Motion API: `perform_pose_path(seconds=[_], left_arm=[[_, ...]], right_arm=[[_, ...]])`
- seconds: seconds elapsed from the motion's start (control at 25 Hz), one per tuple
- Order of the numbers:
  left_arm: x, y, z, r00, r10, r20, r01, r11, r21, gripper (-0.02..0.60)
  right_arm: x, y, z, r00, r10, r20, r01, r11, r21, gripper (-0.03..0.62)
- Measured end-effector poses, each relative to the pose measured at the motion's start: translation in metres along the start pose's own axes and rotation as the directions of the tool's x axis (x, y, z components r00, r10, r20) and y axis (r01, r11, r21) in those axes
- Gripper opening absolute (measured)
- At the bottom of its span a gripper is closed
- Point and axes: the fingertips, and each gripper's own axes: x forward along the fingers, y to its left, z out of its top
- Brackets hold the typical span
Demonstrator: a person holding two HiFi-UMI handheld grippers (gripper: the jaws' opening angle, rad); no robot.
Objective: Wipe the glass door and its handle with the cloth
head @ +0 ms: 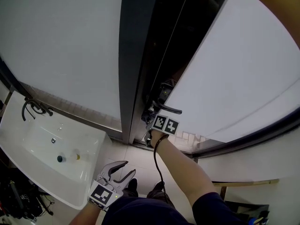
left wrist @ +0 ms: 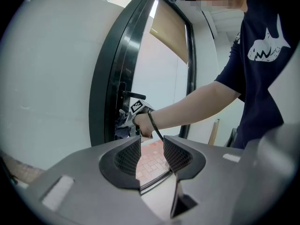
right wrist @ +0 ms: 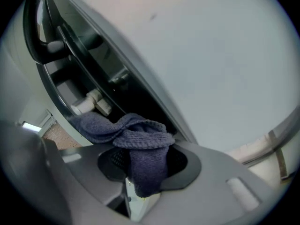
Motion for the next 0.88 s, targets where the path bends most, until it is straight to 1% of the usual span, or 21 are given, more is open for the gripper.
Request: perform_pose_path(seconds=[0.12,0.28,0.4,0.48,0.56,0.64,0.76,0.88], left_arm=[[-0.003,-0.005,0.001,1.000,-0.002,-0.004,0.002,1.000,0.002,0.146],[-0.001,-0.016,0.005,1.000,-0.003,0.002,0.003,1.000,-0.008,0.146],[-0.007,-0.028,0.000,1.000,-0.008,-0.006,0.008,1.000,-0.014,0.146],[-0.011,-0.041,-0.001,1.000,-0.021,-0.012,0.021,1.000,0.005,0.146],[-0.008,-0.058,0.001,0.999,-0.041,-0.012,0.042,0.998,0.038,0.146],[-0.002,-0.081,0.006,0.997,-0.075,-0.003,0.075,0.996,0.057,0.146],[0.005,-0.113,0.012,0.993,-0.117,0.003,0.117,0.991,0.066,0.146],[0.005,-0.144,0.012,0.988,-0.154,0.008,0.152,0.984,0.089,0.146]], right_arm=[[0.004,-0.005,-0.005,1.000,-0.002,0.006,0.002,1.000,0.005,0.141],[-0.003,-0.015,-0.011,1.000,0.005,0.018,-0.004,0.999,-0.052,0.143],[-0.038,-0.014,-0.024,0.998,0.058,0.040,-0.055,0.996,-0.071,0.143],[-0.081,-0.002,-0.027,0.990,0.119,0.070,-0.108,0.984,-0.138,0.143],[-0.136,0.010,-0.024,0.976,0.186,0.112,-0.156,0.959,-0.235,0.143],[-0.198,0.014,-0.024,0.959,0.238,0.155,-0.179,0.930,-0.321,0.143],[-0.282,0.007,-0.038,0.942,0.271,0.197,-0.170,0.893,-0.416,0.143],[-0.364,-0.002,-0.045,0.929,0.264,0.261,-0.115,0.873,-0.474,0.143]])
